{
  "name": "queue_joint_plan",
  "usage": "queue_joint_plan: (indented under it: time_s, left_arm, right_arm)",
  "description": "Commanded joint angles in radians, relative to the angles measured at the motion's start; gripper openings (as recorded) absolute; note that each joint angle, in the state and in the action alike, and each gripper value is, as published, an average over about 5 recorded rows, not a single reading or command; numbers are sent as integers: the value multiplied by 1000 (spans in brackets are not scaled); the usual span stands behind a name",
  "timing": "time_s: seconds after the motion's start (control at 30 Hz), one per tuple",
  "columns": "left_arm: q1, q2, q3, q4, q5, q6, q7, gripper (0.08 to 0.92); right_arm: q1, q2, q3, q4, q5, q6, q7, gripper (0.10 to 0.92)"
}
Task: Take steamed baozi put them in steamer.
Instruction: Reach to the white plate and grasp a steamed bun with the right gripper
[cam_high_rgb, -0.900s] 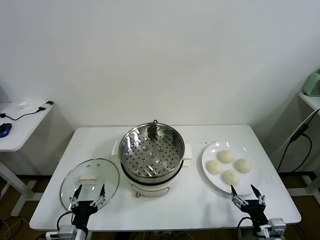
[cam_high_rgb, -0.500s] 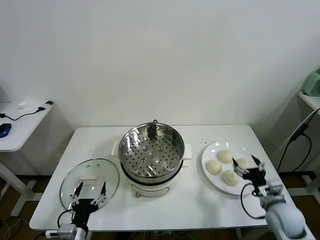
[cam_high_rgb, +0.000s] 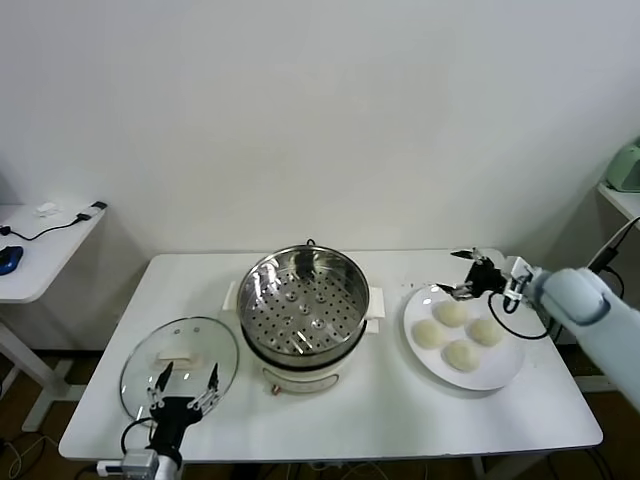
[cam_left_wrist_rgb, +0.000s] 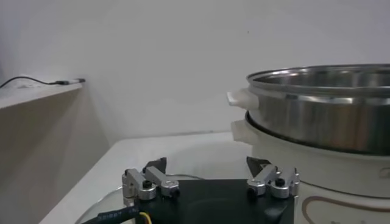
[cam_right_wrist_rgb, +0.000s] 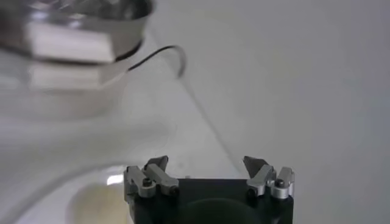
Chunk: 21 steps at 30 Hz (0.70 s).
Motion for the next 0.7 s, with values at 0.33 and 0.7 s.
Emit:
queue_joint_plan:
  time_s: [0.33,0.7]
  left_arm:
    - [-6,-1,-9,16,17,-7,14,823]
    - [-6,-3,-6,30,18,-12,14,823]
  right_arm:
    - [467,284,-687,-460,-34,33,-283,823]
    - [312,423,-565,-611,-87,17,-236,823]
